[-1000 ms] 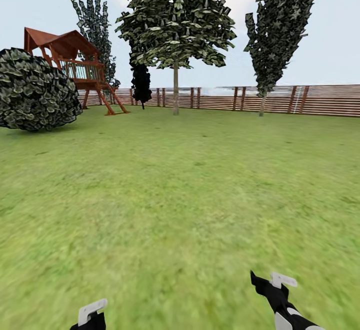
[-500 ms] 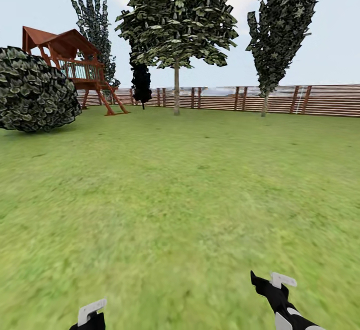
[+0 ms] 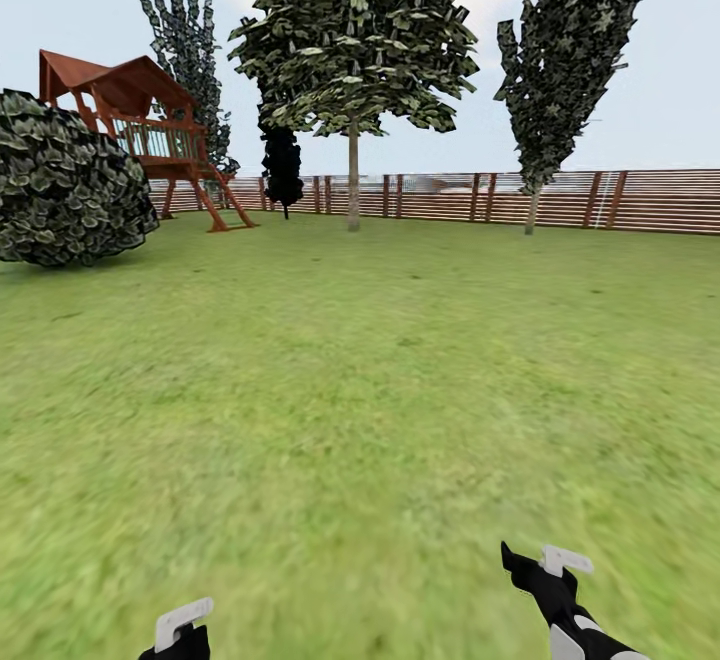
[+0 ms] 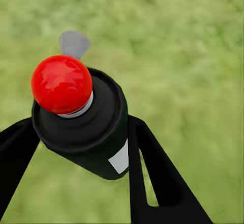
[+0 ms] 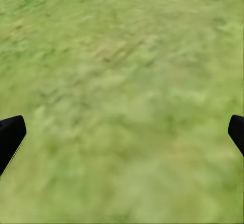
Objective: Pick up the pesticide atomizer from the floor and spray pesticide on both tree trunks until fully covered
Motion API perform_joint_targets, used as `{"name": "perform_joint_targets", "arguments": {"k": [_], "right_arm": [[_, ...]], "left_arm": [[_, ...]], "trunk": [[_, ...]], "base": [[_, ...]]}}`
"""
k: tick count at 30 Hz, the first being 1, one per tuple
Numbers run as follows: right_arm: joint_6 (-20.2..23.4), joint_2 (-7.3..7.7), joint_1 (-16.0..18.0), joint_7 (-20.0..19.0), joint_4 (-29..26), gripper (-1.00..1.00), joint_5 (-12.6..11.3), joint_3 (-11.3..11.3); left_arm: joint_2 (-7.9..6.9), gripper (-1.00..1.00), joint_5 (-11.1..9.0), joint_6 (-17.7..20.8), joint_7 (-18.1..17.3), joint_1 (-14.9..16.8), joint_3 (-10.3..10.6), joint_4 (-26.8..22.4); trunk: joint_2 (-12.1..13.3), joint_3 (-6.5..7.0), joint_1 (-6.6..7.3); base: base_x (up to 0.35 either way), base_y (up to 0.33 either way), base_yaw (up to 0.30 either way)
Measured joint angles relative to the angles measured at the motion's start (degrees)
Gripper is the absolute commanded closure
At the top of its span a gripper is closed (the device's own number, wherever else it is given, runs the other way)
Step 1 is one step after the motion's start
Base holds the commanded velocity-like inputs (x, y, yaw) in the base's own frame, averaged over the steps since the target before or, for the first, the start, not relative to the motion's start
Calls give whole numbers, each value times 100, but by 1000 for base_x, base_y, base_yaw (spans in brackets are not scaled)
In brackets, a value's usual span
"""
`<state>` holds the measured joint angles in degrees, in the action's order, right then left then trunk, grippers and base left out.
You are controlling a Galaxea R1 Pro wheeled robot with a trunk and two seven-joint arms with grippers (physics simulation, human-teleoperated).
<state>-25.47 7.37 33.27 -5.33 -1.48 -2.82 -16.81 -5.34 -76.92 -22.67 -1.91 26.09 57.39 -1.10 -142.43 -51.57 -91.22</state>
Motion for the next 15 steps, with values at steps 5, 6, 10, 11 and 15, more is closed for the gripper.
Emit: {"name": "perform_joint_targets", "arguments": {"k": [5,6,10,11,15], "right_arm": [[0,0,0,0,0,-100,2,0],[0,0,0,0,0,-100,3,0],[0,0,0,0,0,-100,5,0],[0,0,0,0,0,-100,3,0],[0,0,0,0,0,-100,2,0]], "left_arm": [[0,100,0,0,0,0,0,0],[0,100,0,0,0,0,0,0],[0,100,0,0,0,0,1,0],[0,100,0,0,0,0,0,0],[0,100,0,0,0,-1,2,0]], "trunk": [[0,0,0],[0,0,0],[0,0,0],[0,0,0],[0,0,0]], "base": [[330,0,0],[330,0,0],[330,0,0],[330,0,0],[330,0,0]]}}
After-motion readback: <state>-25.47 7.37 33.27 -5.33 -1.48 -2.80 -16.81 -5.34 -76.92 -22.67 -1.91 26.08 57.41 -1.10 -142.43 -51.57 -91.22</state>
